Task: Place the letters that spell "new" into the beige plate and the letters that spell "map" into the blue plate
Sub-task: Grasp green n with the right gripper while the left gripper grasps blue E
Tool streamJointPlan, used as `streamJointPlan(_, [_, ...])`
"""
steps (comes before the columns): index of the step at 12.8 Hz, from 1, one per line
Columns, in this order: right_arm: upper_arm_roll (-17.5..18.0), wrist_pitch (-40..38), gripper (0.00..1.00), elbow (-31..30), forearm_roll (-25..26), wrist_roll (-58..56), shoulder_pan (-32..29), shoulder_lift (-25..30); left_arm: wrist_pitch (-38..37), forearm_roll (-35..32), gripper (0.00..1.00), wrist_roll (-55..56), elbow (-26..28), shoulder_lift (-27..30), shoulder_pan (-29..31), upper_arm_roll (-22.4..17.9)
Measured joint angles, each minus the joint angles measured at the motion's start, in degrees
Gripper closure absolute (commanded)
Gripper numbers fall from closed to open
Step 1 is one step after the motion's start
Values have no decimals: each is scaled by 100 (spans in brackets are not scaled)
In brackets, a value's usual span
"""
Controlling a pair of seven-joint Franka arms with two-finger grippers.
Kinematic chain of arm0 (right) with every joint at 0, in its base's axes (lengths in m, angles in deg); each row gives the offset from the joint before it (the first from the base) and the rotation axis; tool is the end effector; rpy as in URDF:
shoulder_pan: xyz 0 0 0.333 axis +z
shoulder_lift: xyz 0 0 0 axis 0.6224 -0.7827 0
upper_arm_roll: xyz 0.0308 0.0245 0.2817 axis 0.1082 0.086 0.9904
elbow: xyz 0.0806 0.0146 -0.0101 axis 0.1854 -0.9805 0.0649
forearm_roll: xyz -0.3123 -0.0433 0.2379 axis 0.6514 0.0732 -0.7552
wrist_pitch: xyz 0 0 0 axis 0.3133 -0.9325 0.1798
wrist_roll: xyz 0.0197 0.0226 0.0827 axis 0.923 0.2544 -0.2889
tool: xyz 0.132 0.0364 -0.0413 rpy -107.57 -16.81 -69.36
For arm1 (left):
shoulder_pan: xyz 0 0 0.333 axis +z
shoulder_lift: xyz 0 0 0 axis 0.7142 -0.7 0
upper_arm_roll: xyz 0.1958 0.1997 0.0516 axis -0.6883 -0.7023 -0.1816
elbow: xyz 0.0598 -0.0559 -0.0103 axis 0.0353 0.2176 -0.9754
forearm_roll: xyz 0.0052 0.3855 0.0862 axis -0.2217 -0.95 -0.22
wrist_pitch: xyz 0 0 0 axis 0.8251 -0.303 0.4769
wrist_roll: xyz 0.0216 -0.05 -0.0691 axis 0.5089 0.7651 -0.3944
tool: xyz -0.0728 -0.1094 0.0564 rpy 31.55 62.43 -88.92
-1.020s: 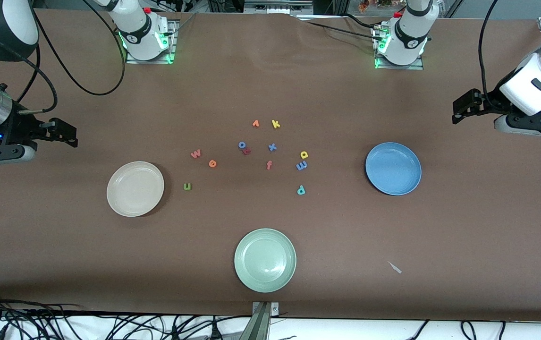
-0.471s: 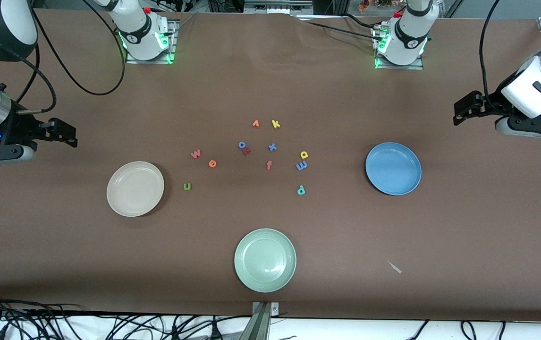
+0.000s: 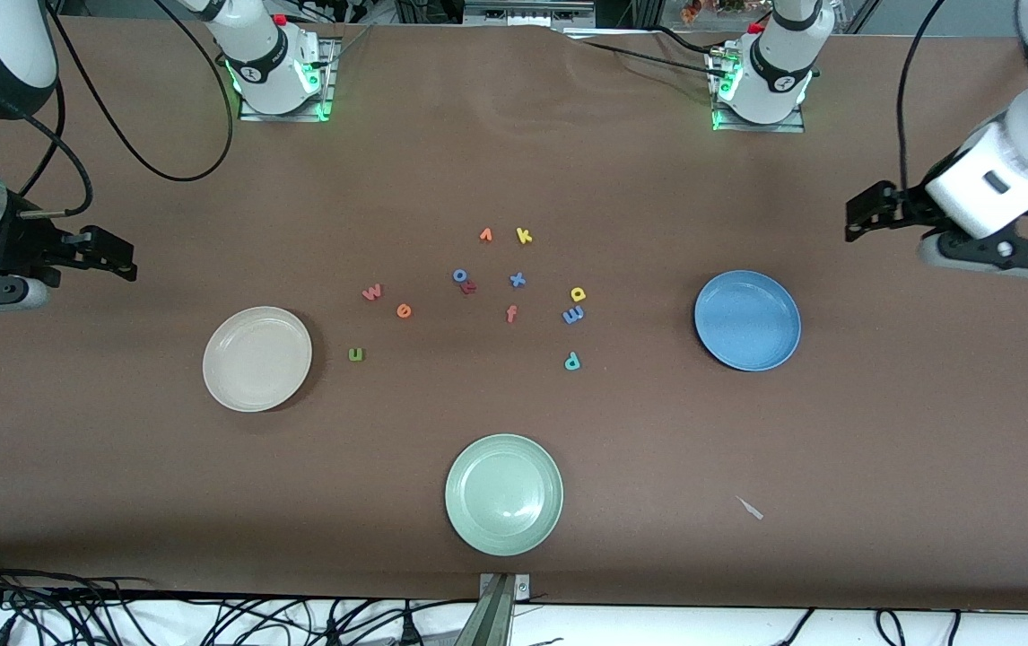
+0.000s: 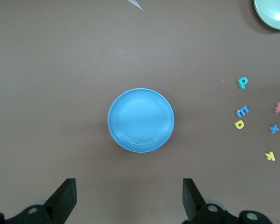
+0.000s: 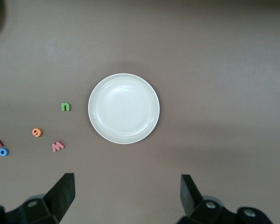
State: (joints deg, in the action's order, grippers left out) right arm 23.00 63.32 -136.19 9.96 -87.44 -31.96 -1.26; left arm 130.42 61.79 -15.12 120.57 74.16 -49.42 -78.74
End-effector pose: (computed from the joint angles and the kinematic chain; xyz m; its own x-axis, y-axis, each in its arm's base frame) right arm 0.6054 0.0196 0.4871 0.9948 0.0998 -0.0203 0.1000 -0.9950 0.0077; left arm 0.5679 -0.0815 0.5043 0.9872 -0.1210 -0.1043 -0.1175 -0.9923 0.0383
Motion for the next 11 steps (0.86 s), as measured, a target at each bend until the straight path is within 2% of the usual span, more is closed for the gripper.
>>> streamJointPlan(5, [19,-145,0,-1,-13,-4,-10,-23,202,32,0,31,0,-877,-989,76])
streamJointPlan(11, [132,0,1,-5,-42,8,253,-353,1716,33,0,31,-29,-2049,-1832,101])
